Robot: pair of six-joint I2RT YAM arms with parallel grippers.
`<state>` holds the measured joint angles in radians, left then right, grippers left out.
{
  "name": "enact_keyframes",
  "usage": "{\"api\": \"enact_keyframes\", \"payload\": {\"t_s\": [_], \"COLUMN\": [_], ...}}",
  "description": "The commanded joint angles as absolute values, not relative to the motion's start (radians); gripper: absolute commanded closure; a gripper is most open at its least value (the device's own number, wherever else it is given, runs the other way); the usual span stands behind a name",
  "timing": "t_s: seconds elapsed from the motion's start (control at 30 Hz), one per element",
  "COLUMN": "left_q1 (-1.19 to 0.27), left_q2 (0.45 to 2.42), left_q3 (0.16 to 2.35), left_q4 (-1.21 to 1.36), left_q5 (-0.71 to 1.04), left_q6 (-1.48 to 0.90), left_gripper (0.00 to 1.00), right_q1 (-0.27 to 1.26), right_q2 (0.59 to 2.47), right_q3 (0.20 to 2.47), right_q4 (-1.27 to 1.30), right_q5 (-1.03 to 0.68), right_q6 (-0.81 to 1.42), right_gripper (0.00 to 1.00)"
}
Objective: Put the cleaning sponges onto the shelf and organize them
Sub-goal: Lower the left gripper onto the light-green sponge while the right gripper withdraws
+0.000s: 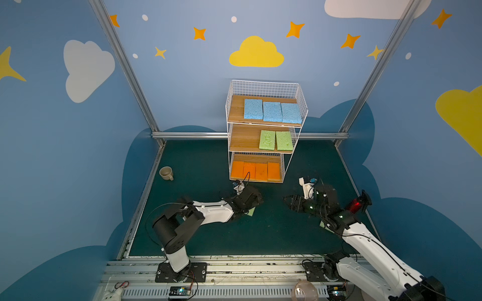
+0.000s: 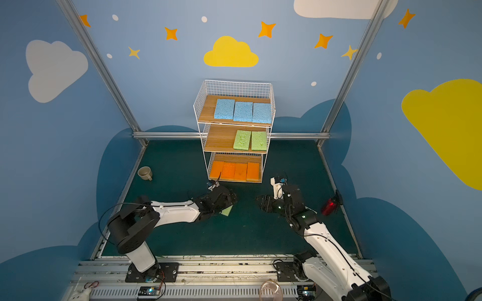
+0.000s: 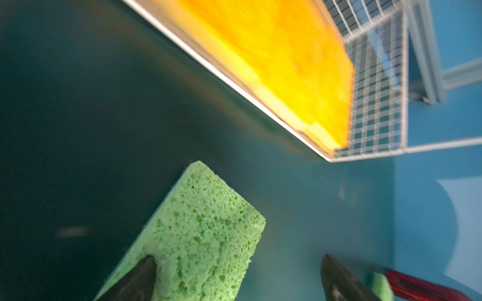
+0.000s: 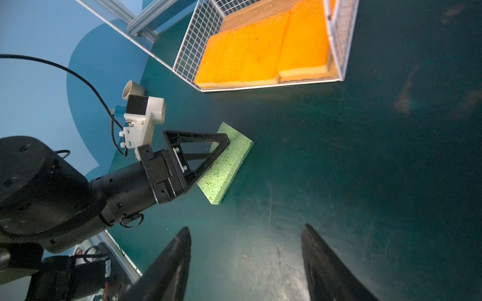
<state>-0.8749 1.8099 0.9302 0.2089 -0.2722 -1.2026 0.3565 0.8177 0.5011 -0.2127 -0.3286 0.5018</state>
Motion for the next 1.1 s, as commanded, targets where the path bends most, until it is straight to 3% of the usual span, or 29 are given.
{"api": "enact_keyframes", "payload": {"t_s": [0.0, 0.23, 0.43, 0.53, 0.6, 0.67, 0.83, 0.97, 1.07], "left_q1": [-0.901, -0.926, -0.922, -0.906, -0.903, -0.913, -0.934, -0.935, -0.934], "left_q2": [1.867, 1.717, 1.535, 1.497, 1.473, 1.451, 1.407, 1.382, 1.399], "left_q3": [0.983, 1.062, 0.976, 0.900, 0.834, 0.788, 0.732, 0.688, 0.717], "left_q4": [0.158, -0.056, -0.109, -0.071, -0.013, 0.011, -0.018, 0.067, 0.039], "left_q5": [-0.200, -0.265, -0.230, -0.113, -0.060, -0.052, -0.143, -0.131, -0.143], "left_q6": [-1.215, -1.008, -0.892, -0.884, -0.863, -0.801, -0.531, -0.253, -0.024], "left_gripper": [0.02, 0.02, 0.05, 0.21, 0.38, 0.45, 0.39, 0.25, 0.20], "right_q1": [0.287, 0.179, 0.180, 0.180, 0.182, 0.182, 0.183, 0.183, 0.183], "right_q2": [0.732, 0.749, 0.808, 0.856, 0.890, 0.921, 0.976, 0.991, 0.995], "right_q3": [0.461, 0.493, 0.506, 0.503, 0.506, 0.514, 0.537, 0.548, 0.548], "right_q4": [-0.250, -0.273, -0.221, -0.191, -0.183, -0.184, -0.191, -0.206, -0.200], "right_q5": [-0.382, -0.496, -0.516, -0.533, -0.561, -0.579, -0.623, -0.634, -0.644], "right_q6": [0.532, 0.535, 0.550, 0.570, 0.578, 0.581, 0.566, 0.545, 0.539], "right_gripper": [0.34, 0.35, 0.37, 0.41, 0.43, 0.43, 0.43, 0.42, 0.42]}}
